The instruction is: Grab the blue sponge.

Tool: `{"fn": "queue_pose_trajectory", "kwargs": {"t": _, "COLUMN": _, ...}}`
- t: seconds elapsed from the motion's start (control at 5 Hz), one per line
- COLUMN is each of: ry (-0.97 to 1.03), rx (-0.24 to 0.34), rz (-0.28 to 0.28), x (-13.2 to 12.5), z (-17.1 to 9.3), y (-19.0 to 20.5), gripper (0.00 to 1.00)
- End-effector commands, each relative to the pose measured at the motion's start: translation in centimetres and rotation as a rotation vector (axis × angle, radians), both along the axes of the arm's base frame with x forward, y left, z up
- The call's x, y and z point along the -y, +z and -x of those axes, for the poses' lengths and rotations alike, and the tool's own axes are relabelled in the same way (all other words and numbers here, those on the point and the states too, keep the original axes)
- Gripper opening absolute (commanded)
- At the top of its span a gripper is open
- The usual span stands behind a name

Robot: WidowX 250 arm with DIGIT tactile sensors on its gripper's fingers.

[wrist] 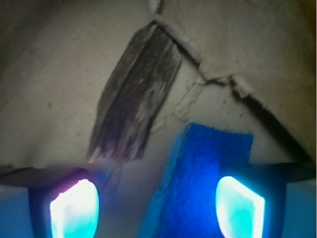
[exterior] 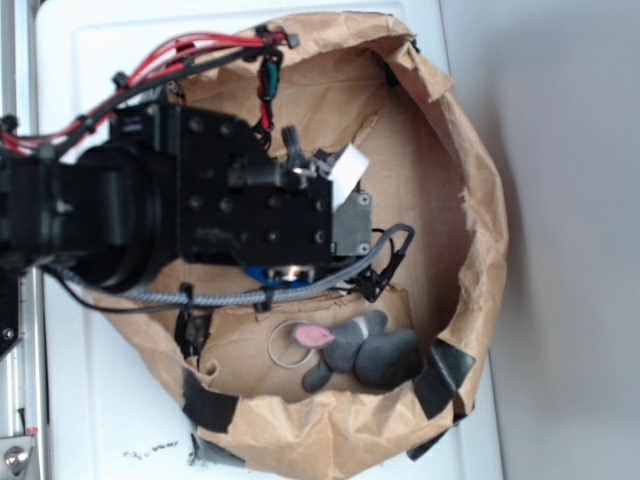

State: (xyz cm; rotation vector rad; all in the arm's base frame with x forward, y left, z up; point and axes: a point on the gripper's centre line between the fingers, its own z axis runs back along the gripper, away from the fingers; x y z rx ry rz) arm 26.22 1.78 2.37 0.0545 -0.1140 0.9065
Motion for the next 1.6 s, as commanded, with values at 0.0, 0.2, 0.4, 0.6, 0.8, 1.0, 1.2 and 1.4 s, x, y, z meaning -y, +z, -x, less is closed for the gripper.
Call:
{"fn": "queue_pose_trajectory", "kwargs": {"t": 0.0, "ry": -0.026, "rx": 0.025, "rz": 0.005, "x": -1.7, "z": 1.8, "y": 1.0, "gripper": 1.0}}
{"fn": "queue_pose_trajectory", "kwargs": {"t": 0.2, "ry": -0.006, "rx": 0.037, "rz": 0.086, "x": -1.8, "z": 1.6, "y": 3.3, "gripper": 1.0}}
{"fn": "queue_pose_trajectory", "kwargs": {"t": 0.4, "ry": -0.01, "rx": 0.035, "rz": 0.1, "x": -1.6, "z": 1.5, "y": 3.7, "gripper": 1.0}}
{"fn": "queue_pose_trajectory", "kwargs": {"t": 0.6, "ry": -0.016, "rx": 0.038, "rz": 0.091, "x": -1.5, "z": 1.7, "y": 3.5, "gripper": 1.0}}
{"fn": "queue_pose_trajectory", "kwargs": {"t": 0.8, "ry": -0.012, "rx": 0.038, "rz": 0.081, "x": -1.4, "z": 1.6, "y": 3.2, "gripper": 1.0}}
{"fn": "queue_pose_trajectory", "kwargs": {"t": 1.0, "ry": -0.004, "rx": 0.029, "rz": 0.072, "x": -1.2, "z": 1.2, "y": 2.7, "gripper": 1.0}}
{"fn": "queue_pose_trajectory", "kwargs": {"t": 1.2, "ry": -0.007, "rx": 0.017, "rz": 0.047, "x": -0.6, "z": 1.0, "y": 1.8, "gripper": 1.0}}
{"fn": "queue_pose_trajectory", "kwargs": {"t": 1.4, "ry": -0.008, "rx": 0.025, "rz": 0.013, "x": -0.4, "z": 1.1, "y": 0.8, "gripper": 1.0}}
